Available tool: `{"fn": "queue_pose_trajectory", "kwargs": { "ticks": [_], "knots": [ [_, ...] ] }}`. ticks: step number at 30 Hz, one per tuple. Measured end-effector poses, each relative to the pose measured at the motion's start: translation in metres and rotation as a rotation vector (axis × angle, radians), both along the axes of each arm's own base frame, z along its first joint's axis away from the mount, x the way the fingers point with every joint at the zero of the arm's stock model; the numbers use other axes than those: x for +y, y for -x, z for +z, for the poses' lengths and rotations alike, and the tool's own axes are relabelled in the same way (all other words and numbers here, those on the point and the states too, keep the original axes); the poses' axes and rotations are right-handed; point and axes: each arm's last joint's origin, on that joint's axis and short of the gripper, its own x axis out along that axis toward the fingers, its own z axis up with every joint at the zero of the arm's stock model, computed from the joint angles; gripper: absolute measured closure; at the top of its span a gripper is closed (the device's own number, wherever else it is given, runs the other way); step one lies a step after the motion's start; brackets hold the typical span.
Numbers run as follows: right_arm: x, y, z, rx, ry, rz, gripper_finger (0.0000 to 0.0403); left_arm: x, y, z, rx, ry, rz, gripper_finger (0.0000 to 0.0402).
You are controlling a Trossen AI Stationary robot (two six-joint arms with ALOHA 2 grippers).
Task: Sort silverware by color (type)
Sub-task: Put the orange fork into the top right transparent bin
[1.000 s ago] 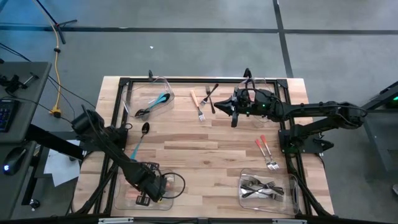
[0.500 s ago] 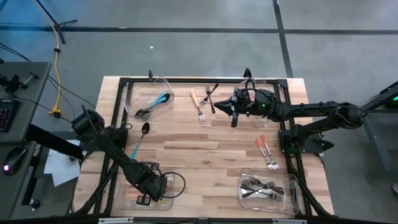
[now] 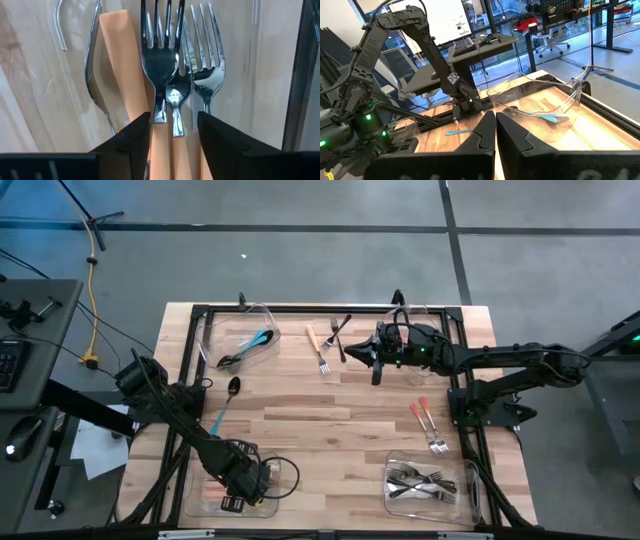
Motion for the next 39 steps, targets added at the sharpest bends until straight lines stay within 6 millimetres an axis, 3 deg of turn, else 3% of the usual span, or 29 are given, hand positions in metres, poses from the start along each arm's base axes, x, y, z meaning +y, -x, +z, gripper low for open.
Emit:
{"fn": "queue_pose_trajectory", "kwargs": {
  "ticks": [8, 11, 14, 18, 23, 30, 34, 39],
  "knots": [
    [0.0, 0.0, 0.0, 0.003, 0.0, 0.0, 0.0403, 0.005, 0.003, 0.005, 0.092, 0.069, -0.048, 0.0236],
    [0.0, 0.0, 0.0, 0.003, 0.0, 0.0, 0.0403, 0.014, 0.007, 0.021, 0.107, 0.106, -0.046, 0.0236],
    [0.0, 0.0, 0.0, 0.003, -0.001, 0.0, 0.0403, 0.03, 0.009, 0.049, 0.035, 0.161, -0.017, 0.0236],
    [0.0, 0.0, 0.0, 0.003, -0.001, 0.001, 0.0403, 0.061, 0.014, 0.094, -0.148, 0.238, 0.062, 0.0236],
    [0.0, 0.0, 0.0, -0.001, -0.025, 0.0, 0.0403, 0.111, 0.021, 0.143, -0.518, 0.178, 0.237, 0.0236],
    [0.0, 0.0, 0.005, -0.054, -0.04, 0.0, 0.0403, 0.173, 0.019, 0.189, -0.973, 0.032, 0.411, 0.0236],
    [0.0, 0.0, 0.011, -0.117, -0.026, 0.006, 0.0403, 0.197, 0.013, 0.204, -1.214, -0.014, 0.408, 0.0236],
    [0.001, 0.0, 0.016, -0.163, -0.012, 0.031, 0.0403, 0.22, 0.001, 0.188, -1.405, 0.073, 0.398, 0.0236]
  ]
}}
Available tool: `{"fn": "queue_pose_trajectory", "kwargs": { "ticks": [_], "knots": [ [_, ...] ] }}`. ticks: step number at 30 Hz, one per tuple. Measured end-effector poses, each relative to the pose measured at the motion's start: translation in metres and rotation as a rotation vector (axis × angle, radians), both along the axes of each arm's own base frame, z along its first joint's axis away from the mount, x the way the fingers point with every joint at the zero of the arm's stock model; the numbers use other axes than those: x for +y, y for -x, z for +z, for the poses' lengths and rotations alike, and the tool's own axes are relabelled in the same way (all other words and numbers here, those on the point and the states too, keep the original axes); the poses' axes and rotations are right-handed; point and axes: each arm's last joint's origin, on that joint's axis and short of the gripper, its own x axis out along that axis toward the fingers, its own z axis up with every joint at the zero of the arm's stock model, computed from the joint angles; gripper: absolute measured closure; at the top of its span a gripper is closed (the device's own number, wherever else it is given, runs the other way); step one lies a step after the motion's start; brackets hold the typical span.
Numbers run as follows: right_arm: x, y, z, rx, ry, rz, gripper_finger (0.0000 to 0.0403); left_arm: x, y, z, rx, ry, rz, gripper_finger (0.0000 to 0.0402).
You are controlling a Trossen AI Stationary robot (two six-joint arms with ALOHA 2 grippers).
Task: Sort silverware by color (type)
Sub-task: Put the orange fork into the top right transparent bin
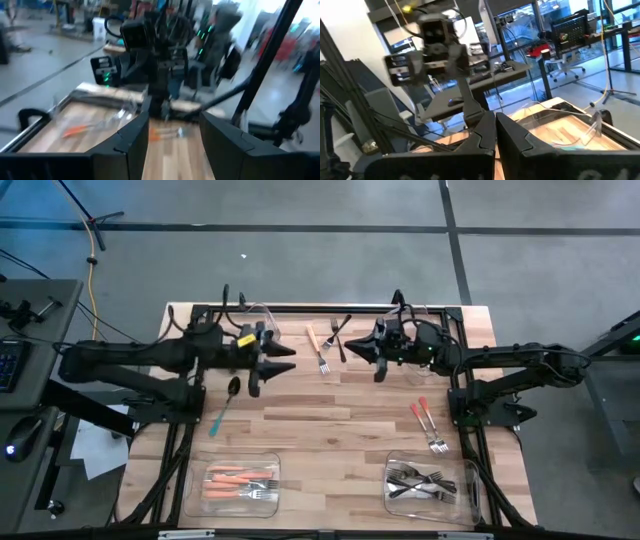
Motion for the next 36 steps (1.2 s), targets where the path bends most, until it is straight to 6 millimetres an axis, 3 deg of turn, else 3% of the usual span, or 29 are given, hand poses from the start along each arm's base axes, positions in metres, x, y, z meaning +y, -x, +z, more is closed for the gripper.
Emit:
{"fn": "queue_pose_trajectory", "kwargs": {
  "ticks": [6, 11, 23, 26, 31, 36],
  "knots": [
    [0.001, 0.0, 0.001, -0.008, 0.009, 0.042, 0.0403, 0.014, -0.007, -0.049, -0.046, 0.133, -0.006, 0.0236],
    [0.001, 0.0, 0.001, -0.008, 0.01, 0.045, 0.0403, 0.015, -0.007, -0.071, -0.107, 0.196, -0.006, 0.0236],
    [0.001, 0.0, 0.001, -0.01, 0.011, 0.044, 0.0403, 0.016, -0.005, -0.071, -0.169, 0.199, 0.007, 0.0244],
    [0.001, 0.0, 0.001, -0.006, 0.01, 0.044, 0.0403, 0.016, -0.005, -0.071, -0.168, 0.174, 0.007, 0.0281],
    [0.001, 0.0, 0.001, -0.004, 0.009, 0.044, 0.0403, 0.015, -0.005, -0.071, -0.167, 0.13, 0.008, 0.0387],
    [0.001, 0.0, 0.0, -0.001, 0.008, 0.023, 0.0403, 0.017, -0.005, -0.073, -0.156, 0.112, 0.045, 0.0398]
  ]
}}
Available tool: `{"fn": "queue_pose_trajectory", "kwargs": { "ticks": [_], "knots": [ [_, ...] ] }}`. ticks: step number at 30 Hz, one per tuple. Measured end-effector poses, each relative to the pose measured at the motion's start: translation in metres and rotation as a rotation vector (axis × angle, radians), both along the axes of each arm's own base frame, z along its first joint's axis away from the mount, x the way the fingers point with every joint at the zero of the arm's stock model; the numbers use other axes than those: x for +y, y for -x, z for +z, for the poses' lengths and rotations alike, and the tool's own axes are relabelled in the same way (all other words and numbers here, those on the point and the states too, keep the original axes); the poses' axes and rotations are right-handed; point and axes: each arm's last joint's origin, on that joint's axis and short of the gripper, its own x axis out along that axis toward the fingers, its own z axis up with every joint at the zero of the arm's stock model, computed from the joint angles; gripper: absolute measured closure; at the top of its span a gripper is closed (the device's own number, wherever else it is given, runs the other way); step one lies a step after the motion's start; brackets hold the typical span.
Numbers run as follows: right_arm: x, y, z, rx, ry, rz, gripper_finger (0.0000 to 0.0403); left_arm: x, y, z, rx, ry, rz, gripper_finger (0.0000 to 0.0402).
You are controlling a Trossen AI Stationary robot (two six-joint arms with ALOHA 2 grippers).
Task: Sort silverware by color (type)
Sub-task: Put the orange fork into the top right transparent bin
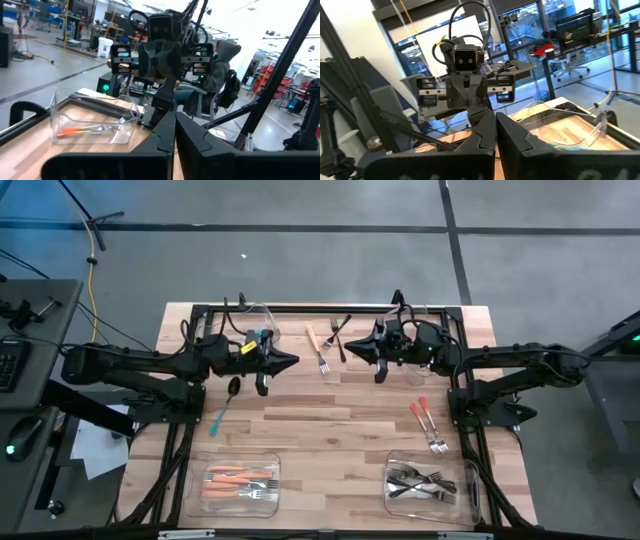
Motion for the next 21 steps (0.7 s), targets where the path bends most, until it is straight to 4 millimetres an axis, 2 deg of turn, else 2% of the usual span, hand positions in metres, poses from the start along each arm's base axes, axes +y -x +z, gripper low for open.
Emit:
{"fn": "queue_pose_trajectory", "kwargs": {
  "ticks": [17, 21],
  "knots": [
    [-0.0012, 0.0001, -0.0002, 0.005, 0.037, -0.043, 0.0401, 0.0001, 0.0, -0.0003, 0.002, 0.008, 0.002, 0.0401],
    [-0.0008, -0.0004, -0.0046, 0.049, 0.01, -0.023, 0.0376, 0.0001, 0.0, -0.0002, 0.0, 0.029, 0.0, 0.0401]
  ]
}}
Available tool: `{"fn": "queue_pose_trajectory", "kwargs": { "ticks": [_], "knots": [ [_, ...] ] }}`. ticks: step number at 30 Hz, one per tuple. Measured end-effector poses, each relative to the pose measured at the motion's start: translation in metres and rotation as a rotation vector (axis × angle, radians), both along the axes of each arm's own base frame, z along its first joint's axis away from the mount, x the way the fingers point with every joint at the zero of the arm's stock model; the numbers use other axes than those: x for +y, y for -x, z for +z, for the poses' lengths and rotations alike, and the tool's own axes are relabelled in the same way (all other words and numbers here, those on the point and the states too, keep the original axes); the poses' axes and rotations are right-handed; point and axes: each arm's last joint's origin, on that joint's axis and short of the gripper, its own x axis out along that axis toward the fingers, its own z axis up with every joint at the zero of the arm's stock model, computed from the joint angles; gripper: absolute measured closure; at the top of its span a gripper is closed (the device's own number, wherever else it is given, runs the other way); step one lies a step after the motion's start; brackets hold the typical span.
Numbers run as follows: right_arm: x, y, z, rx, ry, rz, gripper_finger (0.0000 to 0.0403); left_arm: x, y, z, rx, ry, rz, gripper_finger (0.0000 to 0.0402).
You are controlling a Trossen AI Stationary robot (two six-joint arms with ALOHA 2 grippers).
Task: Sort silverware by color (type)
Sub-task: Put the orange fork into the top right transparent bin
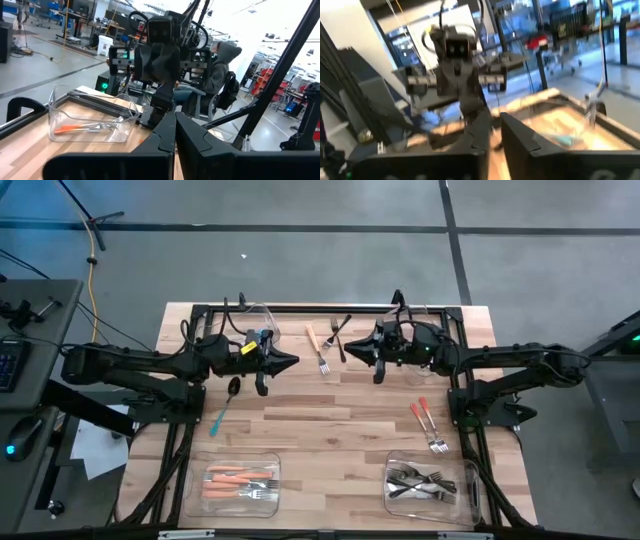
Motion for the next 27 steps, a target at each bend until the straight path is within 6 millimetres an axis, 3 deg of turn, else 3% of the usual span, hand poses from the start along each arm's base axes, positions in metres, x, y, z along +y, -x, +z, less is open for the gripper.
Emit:
{"fn": "queue_pose_trajectory", "kwargs": {
  "ticks": [13, 21, 27],
  "knots": [
    [0.001, 0.0, -0.016, 0.161, -0.063, 0.042, 0.0166, 0.0, 0.0, 0.0, -0.002, 0.024, -0.006, 0.0401],
    [0.003, 0.001, -0.016, 0.26, -0.12, 0.087, 0.0147, 0.0, 0.0, 0.0, -0.002, 0.03, -0.006, 0.0401],
    [0.008, 0.01, 0.003, 0.716, -0.289, 0.074, 0.0147, 0.0, 0.0, 0.0, -0.001, 0.033, -0.006, 0.0401]
  ]
}}
